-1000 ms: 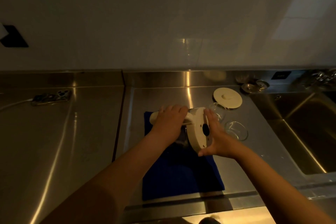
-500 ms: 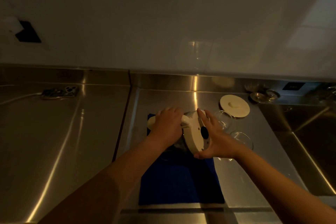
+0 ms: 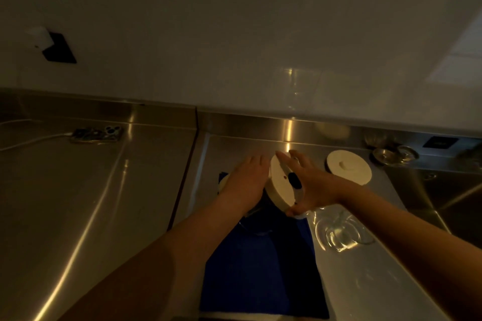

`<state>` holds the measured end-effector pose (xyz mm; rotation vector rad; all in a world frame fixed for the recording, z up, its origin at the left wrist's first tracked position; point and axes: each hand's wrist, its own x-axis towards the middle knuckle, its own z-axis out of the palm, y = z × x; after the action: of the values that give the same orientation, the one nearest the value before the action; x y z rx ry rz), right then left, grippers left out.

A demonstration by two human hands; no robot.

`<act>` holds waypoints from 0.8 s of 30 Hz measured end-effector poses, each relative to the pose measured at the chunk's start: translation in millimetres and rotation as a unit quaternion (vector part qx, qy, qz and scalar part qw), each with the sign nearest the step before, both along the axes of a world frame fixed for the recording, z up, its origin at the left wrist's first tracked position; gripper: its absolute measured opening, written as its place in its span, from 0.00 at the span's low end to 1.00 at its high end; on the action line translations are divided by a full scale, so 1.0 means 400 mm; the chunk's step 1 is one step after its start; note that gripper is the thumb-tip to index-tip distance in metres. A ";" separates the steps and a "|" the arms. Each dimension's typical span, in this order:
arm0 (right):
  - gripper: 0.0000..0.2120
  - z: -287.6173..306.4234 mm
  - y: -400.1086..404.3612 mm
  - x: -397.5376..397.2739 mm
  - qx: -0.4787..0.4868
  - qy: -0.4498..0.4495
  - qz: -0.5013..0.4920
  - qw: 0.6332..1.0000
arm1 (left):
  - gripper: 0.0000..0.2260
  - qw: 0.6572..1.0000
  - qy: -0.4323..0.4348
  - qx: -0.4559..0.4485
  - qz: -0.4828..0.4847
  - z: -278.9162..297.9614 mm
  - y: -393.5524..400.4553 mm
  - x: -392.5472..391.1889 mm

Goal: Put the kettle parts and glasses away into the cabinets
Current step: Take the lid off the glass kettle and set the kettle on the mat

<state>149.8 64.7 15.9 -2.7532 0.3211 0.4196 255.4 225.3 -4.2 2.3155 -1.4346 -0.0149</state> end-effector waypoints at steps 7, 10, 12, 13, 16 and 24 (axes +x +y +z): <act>0.63 -0.020 -0.026 0.036 0.027 0.021 0.000 0.999 | 0.16 0.999 0.015 -0.029 0.016 -0.043 -0.020 0.041; 0.63 0.003 -0.054 0.058 0.008 0.031 0.007 0.999 | 0.14 0.997 0.015 -0.076 0.015 -0.053 -0.041 0.052; 0.64 0.018 -0.074 0.075 -0.014 0.043 0.012 0.999 | 0.14 0.995 0.029 -0.097 0.023 -0.064 -0.057 0.059; 0.64 0.024 -0.083 0.085 -0.030 0.053 0.014 0.998 | 0.14 0.994 0.038 -0.103 0.029 -0.069 -0.067 0.062; 0.65 0.038 -0.098 0.119 -0.084 0.073 0.024 0.993 | 0.13 0.990 0.066 -0.116 0.046 -0.088 -0.094 0.073; 0.63 0.020 -0.095 0.175 -0.160 0.106 0.046 0.980 | 0.12 0.982 0.120 -0.116 0.082 -0.155 -0.108 0.099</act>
<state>219.7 26.8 23.7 -3.0509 0.3392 0.7484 295.2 182.1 -66.2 2.1491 -1.0642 -0.0730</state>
